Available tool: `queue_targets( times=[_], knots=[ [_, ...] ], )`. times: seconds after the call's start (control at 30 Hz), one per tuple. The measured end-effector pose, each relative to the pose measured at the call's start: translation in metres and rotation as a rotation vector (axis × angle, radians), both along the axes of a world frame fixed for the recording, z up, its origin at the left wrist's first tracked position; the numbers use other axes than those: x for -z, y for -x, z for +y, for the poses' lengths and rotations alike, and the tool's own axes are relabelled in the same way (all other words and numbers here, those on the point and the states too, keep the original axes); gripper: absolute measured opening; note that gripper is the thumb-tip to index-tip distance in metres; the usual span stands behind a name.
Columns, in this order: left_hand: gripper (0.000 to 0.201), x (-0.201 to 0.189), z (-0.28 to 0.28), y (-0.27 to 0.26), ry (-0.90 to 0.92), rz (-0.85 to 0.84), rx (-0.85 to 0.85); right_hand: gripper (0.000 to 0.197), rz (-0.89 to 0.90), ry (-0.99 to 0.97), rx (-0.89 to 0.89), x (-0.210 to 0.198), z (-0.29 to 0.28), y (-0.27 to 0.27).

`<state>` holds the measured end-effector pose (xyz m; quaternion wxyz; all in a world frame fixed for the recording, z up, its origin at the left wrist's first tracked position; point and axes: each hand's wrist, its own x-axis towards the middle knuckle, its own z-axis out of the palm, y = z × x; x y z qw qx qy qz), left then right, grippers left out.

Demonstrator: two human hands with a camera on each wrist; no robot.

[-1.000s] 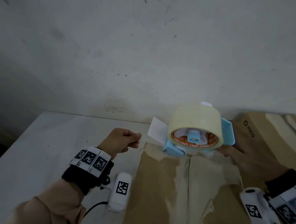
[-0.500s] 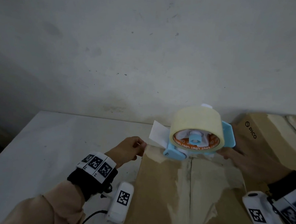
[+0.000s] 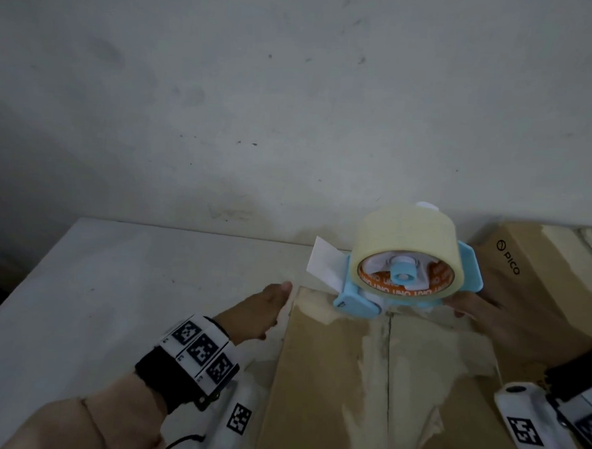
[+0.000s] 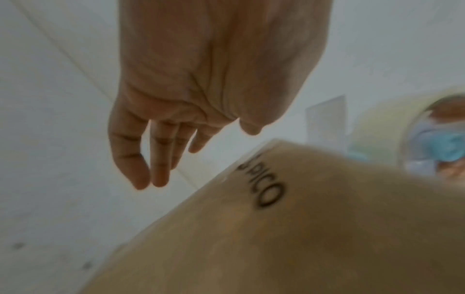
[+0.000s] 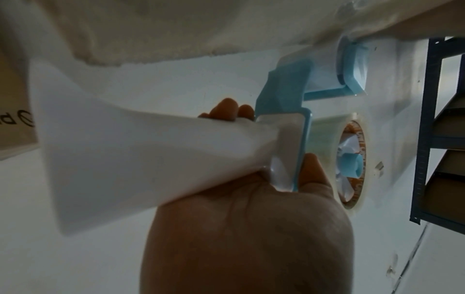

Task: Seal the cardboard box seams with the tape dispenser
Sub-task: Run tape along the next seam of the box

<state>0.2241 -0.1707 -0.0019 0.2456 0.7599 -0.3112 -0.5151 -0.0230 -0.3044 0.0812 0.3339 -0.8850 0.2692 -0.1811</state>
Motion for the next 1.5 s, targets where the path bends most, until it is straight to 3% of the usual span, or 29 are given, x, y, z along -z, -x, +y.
queue_targets(
  times=[0.07, 0.13, 0.23, 0.33, 0.43, 0.47, 0.6, 0.73, 0.87, 0.97, 1.1, 1.37, 1.5],
  knots=[
    [0.071, -0.013, 0.003, 0.004, 0.007, 0.006, 0.021, 0.013, 0.013, -0.048, 0.008, 0.002, -0.002, 0.002],
    [0.067, -0.024, 0.009, 0.013, 0.007, 0.027, 0.153, 0.012, 0.025, -0.062, 0.015, 0.003, -0.004, 0.004],
    [0.058, -0.032, 0.012, 0.016, 0.018, -0.061, 0.289, 0.024, 0.032, -0.07, -0.006, 0.003, -0.004, 0.004],
    [0.057, -0.038, 0.003, 0.01, -0.048, -0.167, 0.347, 0.015, 0.061, -0.08, 0.008, 0.003, -0.005, 0.005],
    [0.059, -0.041, -0.011, 0.002, -0.069, -0.324, 0.433, 0.052, 0.042, 0.002, -0.002, 0.005, -0.004, 0.002],
    [0.056, -0.042, -0.013, 0.001, -0.049, -0.368, 0.43, 0.055, 0.026, 0.015, 0.0, 0.007, -0.003, 0.003],
    [0.052, -0.04, -0.02, -0.003, 0.004, -0.505, 0.402, 0.019, 0.03, -0.066, 0.041, 0.017, 0.001, 0.011],
    [0.058, -0.049, -0.023, 0.005, -0.044, -0.684, 0.453, 0.051, 0.028, -0.098, 0.067, 0.024, 0.004, 0.014],
    [0.043, -0.059, -0.021, 0.022, -0.066, -0.792, 0.479, 0.081, 0.047, -0.087, 0.079, 0.025, 0.005, 0.015],
    [0.081, -0.046, -0.006, 0.046, -0.066, -0.875, 0.679, 0.087, 0.076, -0.082, 0.081, 0.024, 0.006, 0.017],
    [0.106, -0.032, 0.015, 0.061, -0.088, -0.753, 0.625, 0.049, 0.126, -0.056, 0.099, 0.019, 0.009, 0.015],
    [0.094, -0.053, 0.0, 0.043, -0.238, -0.902, 0.777, 0.051, 0.09, -0.147, 0.134, 0.02, 0.018, 0.011],
    [0.095, -0.063, -0.01, 0.039, -0.256, -0.947, 0.848, 0.075, 0.051, -0.131, 0.186, 0.022, 0.028, 0.009]
  ],
)
